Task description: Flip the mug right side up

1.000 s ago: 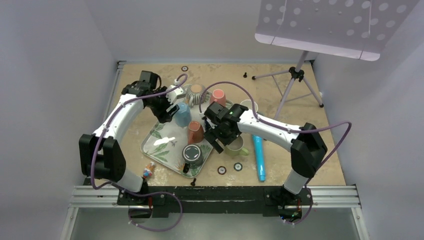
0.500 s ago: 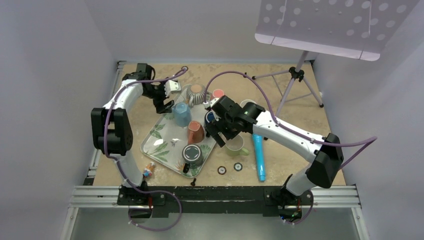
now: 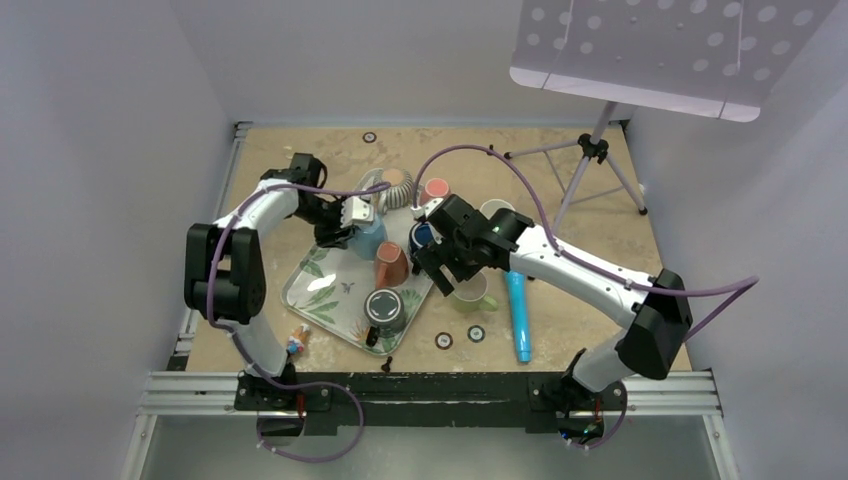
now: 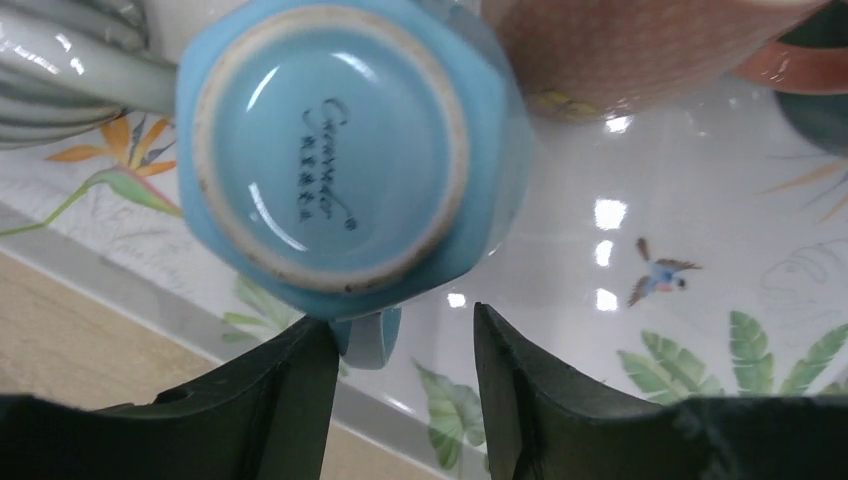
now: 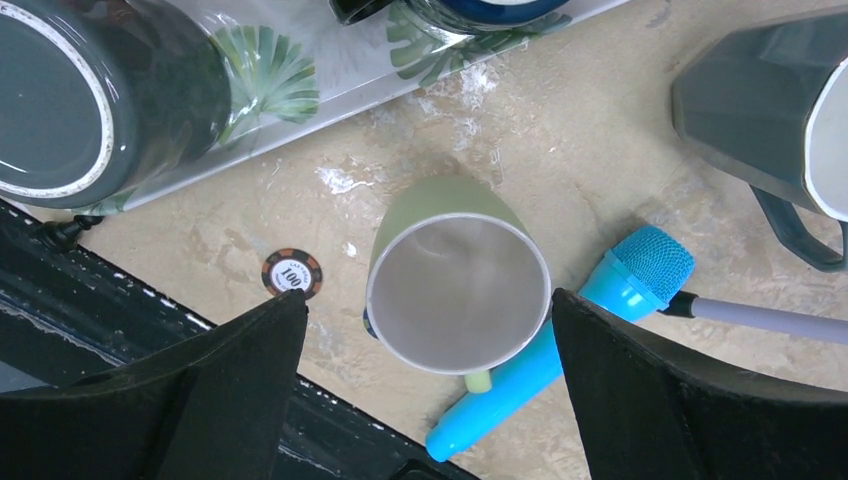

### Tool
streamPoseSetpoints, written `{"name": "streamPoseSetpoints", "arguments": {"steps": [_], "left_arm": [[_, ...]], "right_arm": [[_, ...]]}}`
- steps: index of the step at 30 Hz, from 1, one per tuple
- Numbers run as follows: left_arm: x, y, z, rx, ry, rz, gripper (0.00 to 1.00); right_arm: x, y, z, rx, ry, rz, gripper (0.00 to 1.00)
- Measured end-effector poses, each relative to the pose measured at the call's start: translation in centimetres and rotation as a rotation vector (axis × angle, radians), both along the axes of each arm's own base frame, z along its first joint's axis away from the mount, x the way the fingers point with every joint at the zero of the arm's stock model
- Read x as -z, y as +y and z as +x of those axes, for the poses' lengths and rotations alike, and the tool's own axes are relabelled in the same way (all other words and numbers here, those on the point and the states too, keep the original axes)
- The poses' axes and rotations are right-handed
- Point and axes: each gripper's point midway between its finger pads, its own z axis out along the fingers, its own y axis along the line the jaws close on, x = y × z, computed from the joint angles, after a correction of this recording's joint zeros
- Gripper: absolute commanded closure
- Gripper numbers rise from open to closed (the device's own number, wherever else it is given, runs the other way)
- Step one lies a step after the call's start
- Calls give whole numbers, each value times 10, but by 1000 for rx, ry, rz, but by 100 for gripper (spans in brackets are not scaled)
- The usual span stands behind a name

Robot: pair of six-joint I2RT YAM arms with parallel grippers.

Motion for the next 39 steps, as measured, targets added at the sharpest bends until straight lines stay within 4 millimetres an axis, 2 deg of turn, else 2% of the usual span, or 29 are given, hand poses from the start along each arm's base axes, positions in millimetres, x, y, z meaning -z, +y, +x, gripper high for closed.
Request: {"name": "streamPoseSetpoints", "arguments": {"steps": [3,6,9,11,18,20,23,26,27,29,30,31,33,35,36,37,39], "left_arm": [[-2,-11,-16,-3,-4,5,46],[-3,-13,-15,-72,-3,6,56],[1,-9,-7,-140,-33,33,78],[6,-9,-5,-169,-46,67,98],[4,-19,2,-250,-45,104,100],[1,-15,1,-306,-23,117,100],[-10,-3,-4,-421,20,118,100],[-41,8,-12,-550,33,74,100],[-57,10,-15,-593,22,44,100],[-98,9,-24,-663,-20,-42,100],[-117,6,-30,-680,-41,-87,100],[-145,0,-39,-694,-68,-165,100],[-190,-12,-59,-695,-100,-298,100],[-231,-24,-83,-674,-121,-437,100],[-245,-29,-94,-664,-116,-490,100],[-262,-36,-110,-647,-101,-557,100],[-279,-45,-131,-621,-61,-638,100]], "right_arm": [[0,-1,-1,3,-2,6,5],[-1,-4,-4,9,-6,15,5],[-4,-8,-7,10,-14,27,5],[-7,-9,-8,10,-22,38,5],[-21,-12,-9,17,-54,78,2],[-31,-12,-8,23,-86,110,2],[-60,-6,-3,25,-175,224,2],[-107,10,-2,-11,-313,465,2],[-123,15,-5,-34,-356,562,2],[-155,25,-16,-85,-426,762,2],[-165,30,-19,-101,-441,828,4],[-177,36,-23,-124,-454,904,6],[-201,52,-29,-174,-463,1045,7],[-218,73,-33,-227,-435,1164,8],[-224,80,-35,-247,-423,1208,9],[-225,92,-34,-262,-388,1254,10],[-220,106,-34,-269,-328,1306,12]]}}
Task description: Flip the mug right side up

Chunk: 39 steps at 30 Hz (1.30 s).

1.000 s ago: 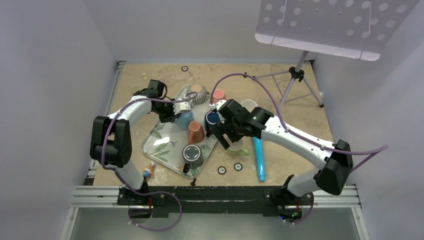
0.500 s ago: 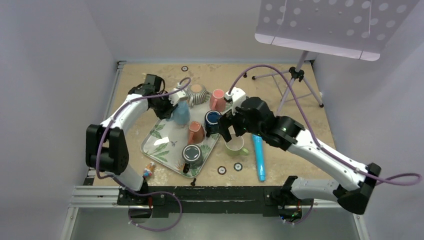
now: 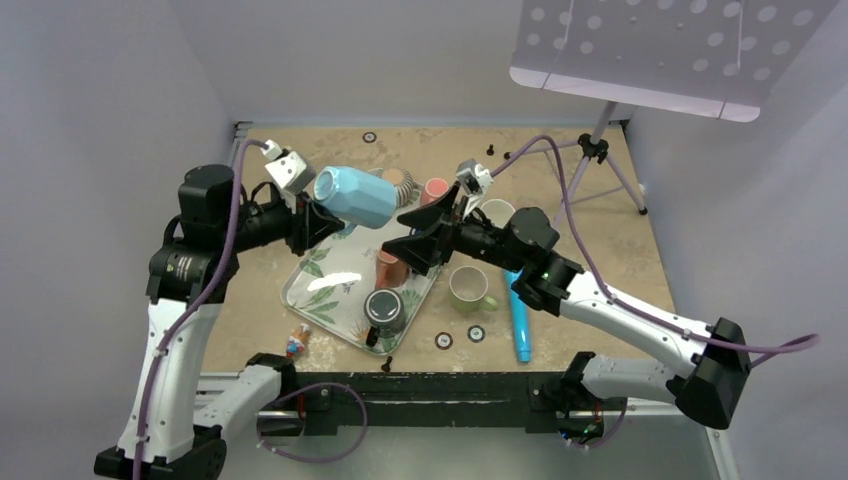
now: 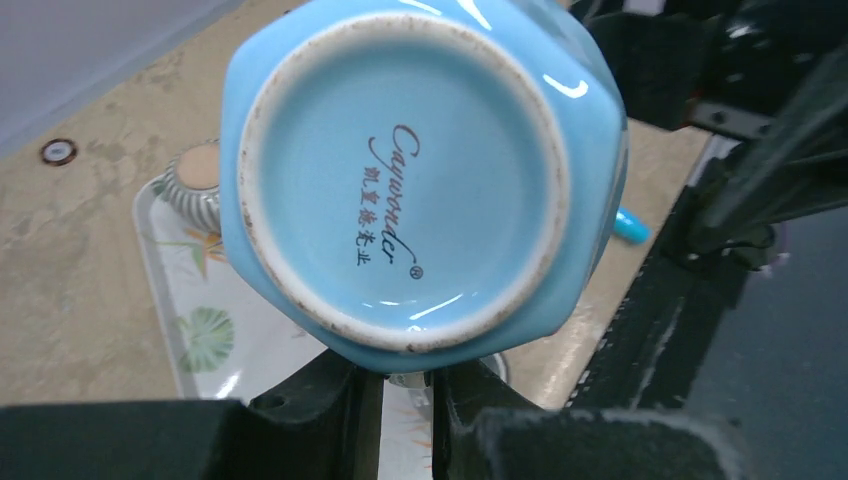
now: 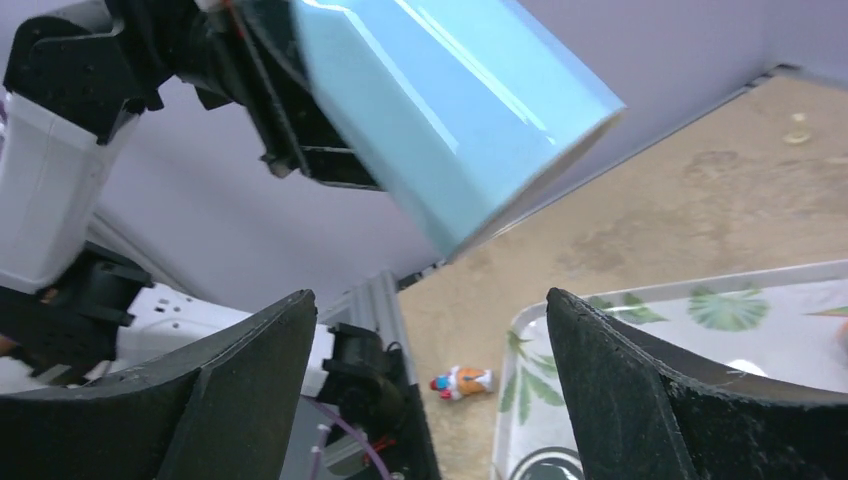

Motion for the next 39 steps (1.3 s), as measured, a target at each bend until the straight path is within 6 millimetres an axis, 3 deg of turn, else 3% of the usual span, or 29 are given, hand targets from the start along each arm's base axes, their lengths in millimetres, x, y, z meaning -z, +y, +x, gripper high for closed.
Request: {"name": "streamPoseSetpoints", "arguments": {"steps": [4,7,10,12,13,14,15,16,18,20,21,25,30,35,39], "left_arm": [[-19,-14,-33,63,45,-123,100],[-22,-24,-47,111,103,-179,100],[-21,-33,-54,153,155,-218,100],[-23,-37,-54,172,161,-234,100],[-25,-39,-56,183,163,-242,100],[-24,-40,-55,182,159,-240,100],[-23,-40,-54,183,160,-239,98],[-24,-40,-51,190,139,-233,89],[-23,-41,-50,212,105,-214,56],[-19,-41,-53,250,66,-177,16],[-13,-40,-57,263,66,-153,3],[5,-30,-64,237,54,-69,0],[16,-7,-55,133,-35,67,0],[41,18,-36,21,-39,215,1],[83,27,-21,-10,71,304,8]], "right_arm": [[-3,12,-7,-79,56,85,20],[-30,9,-18,-130,19,186,33],[-51,4,-28,-167,-19,251,62],[-52,6,-27,-179,-10,260,81],[-51,8,-27,-192,-6,259,96],[-52,10,-30,-221,5,264,100],[-53,12,-31,-233,3,267,100],[-55,12,-36,-249,14,269,100],[-54,9,-37,-236,19,250,100],[-50,4,-39,-207,13,209,100],[-49,1,-38,-172,2,180,100],[-35,-26,-19,15,-16,43,100],[-20,-56,-3,182,12,-153,100],[15,-82,-16,202,140,-391,100],[68,-97,-41,157,283,-606,100]]}}
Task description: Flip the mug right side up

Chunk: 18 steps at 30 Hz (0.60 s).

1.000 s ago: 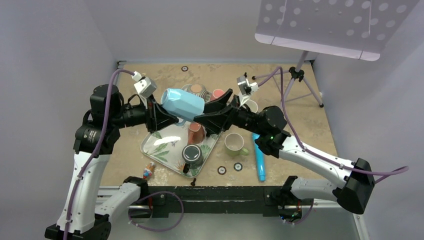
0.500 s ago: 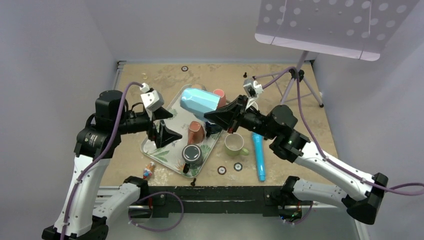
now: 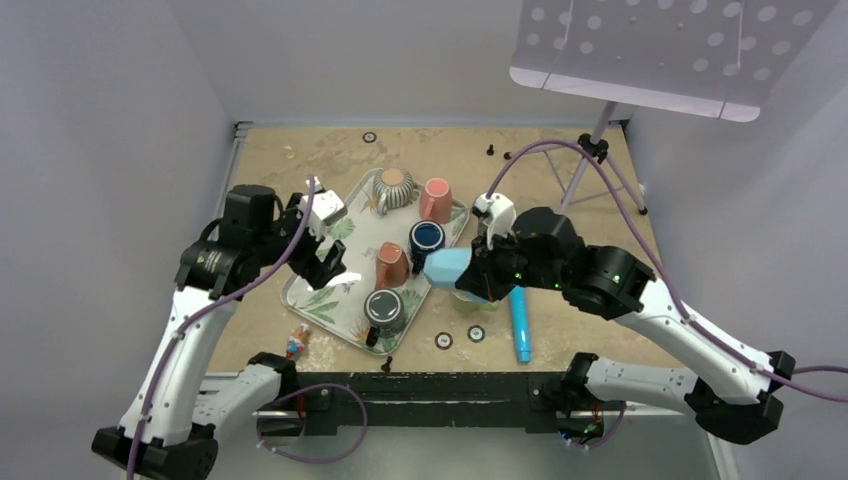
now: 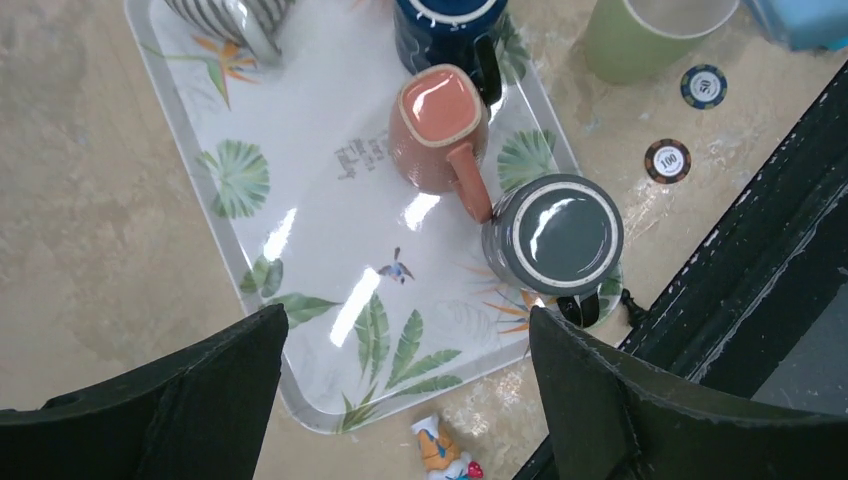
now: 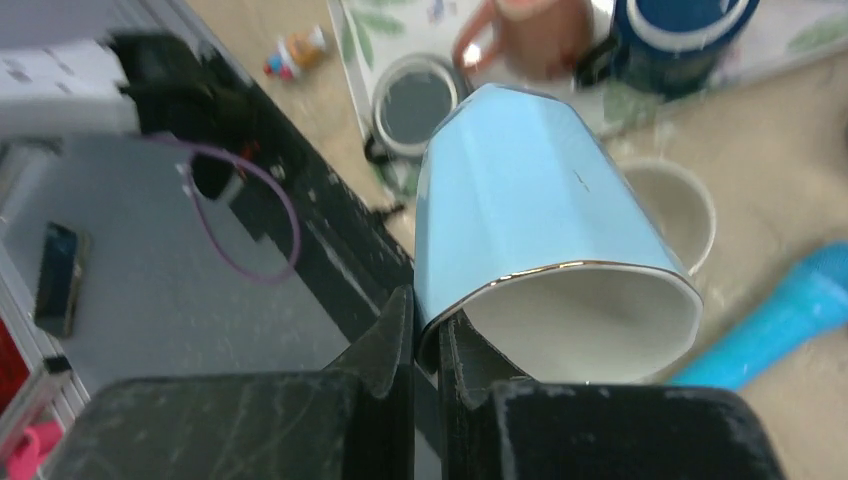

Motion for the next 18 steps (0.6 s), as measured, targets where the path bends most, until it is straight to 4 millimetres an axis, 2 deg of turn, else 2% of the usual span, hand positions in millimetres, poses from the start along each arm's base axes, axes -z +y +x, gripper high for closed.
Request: {"name": "streamPoseSetpoints", "arguments": {"steps": [4,6,10,18], "left_arm": [[39,2,13,-26,125,53,13],[47,0,18,-33,146,61,17],[52,-8,31,-49,151,60,18],[64,-15,45,-69,170,60,18]], "right_arm": [[62,-13,-27,-28,177,-245,100],[87,-17,-36,-43,243,-352,100],[122,-12,-42,-67,306,-511,100],[171,6,-37,-124,359,-715,100]]}}
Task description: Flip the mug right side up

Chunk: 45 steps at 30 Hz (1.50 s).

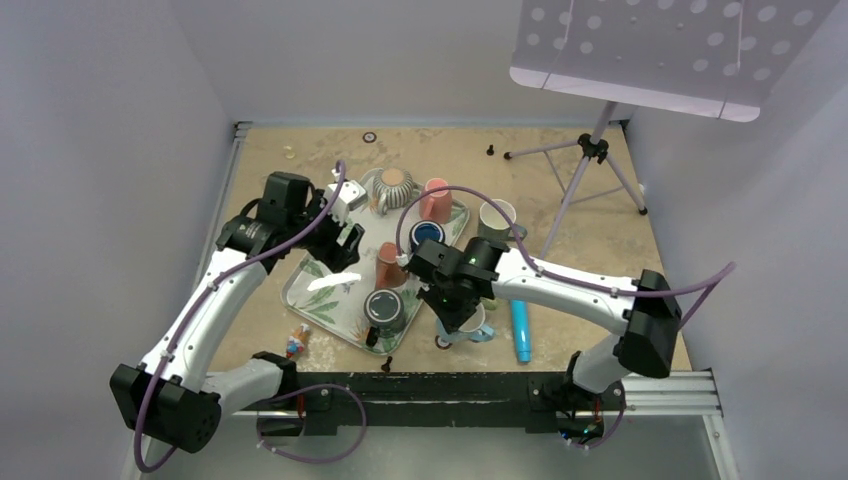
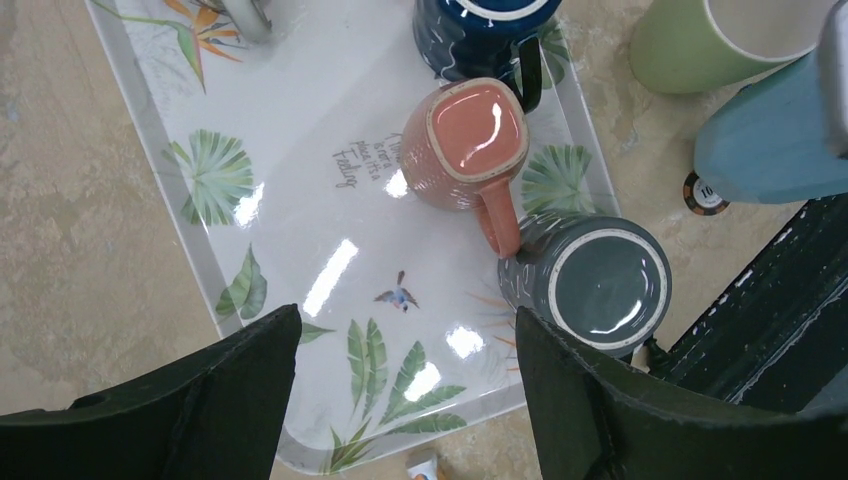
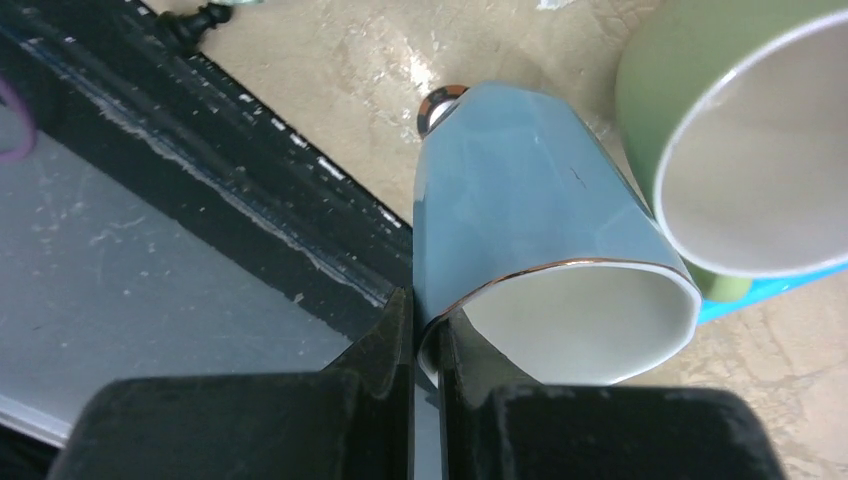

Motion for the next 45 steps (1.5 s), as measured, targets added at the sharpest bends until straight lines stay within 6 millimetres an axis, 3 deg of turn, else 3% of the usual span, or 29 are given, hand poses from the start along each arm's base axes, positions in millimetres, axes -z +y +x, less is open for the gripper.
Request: {"name": "streamPoseSetpoints", "arguments": {"steps": [11,16,21,25,29,32,35,38,42,45], "left_arm": [[2,-2,3,-18,17,-12,19],[4,-1,4,-23,19,-6,19],[11,1,4,-27,24,10,18],[24,-4,-3,3,52,14,18],[19,-22,-1,61,18,-26,16],[17,-32,7,86,-18,-37,16],[42,-45,7,122,37,2,16],[71,-53,5,145,105,64,17],[96,-56,6,145,152,134,24],[102,-53,14,116,144,160,41]], "right_arm": [[29,19,29,-62,-43,-148,99],[32,20,32,-92,-49,-173,70],[27,28,40,-110,-80,-161,54],[8,42,49,-113,-126,-92,45],[-16,35,52,-71,-162,-48,39],[-45,31,52,-37,-216,46,22],[-88,29,54,9,-325,206,16],[-118,11,57,76,-404,313,16],[-125,-15,75,198,-463,361,16],[-114,-28,86,252,-474,344,16]]}}
